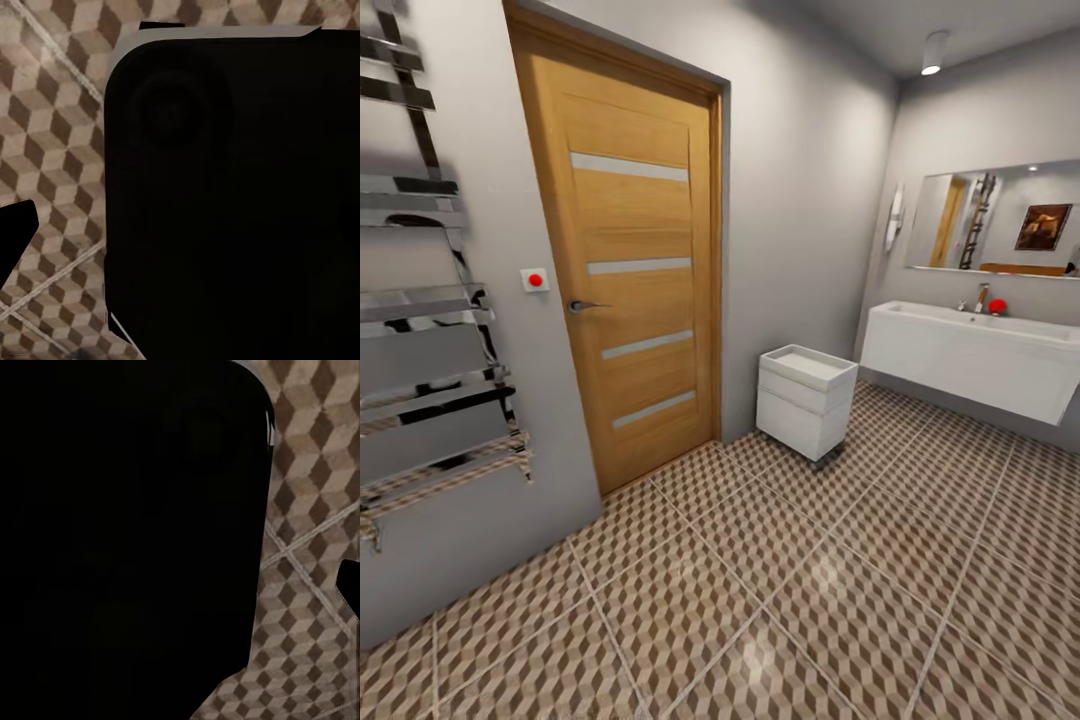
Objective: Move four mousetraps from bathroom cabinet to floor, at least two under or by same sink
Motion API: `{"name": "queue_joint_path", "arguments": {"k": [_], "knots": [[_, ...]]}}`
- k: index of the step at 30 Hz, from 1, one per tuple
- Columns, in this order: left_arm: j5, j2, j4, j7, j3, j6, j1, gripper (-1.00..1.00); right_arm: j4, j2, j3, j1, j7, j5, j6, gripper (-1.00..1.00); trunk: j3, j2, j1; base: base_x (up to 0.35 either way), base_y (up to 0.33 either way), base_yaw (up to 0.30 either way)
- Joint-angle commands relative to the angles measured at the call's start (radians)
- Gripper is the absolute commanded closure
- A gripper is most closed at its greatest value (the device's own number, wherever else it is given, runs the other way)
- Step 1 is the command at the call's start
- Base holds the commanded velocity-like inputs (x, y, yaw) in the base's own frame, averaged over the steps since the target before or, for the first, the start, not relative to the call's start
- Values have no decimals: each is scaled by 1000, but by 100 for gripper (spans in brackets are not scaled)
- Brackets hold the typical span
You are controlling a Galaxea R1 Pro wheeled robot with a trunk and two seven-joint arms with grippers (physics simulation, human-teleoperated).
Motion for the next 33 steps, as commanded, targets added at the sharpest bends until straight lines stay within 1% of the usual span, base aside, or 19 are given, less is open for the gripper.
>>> {"name": "queue_joint_path", "arguments": {"k": [1,33], "knots": [[4,0,0,0,1,-2,0,-100,0,0,1,0,1,1,-3,-100,-1,0,0,0,0,268],[4,1,-1,0,1,-2,0,-100,0,0,4,0,-1,3,-4,-100,-1,0,0,0,0,273]]}}
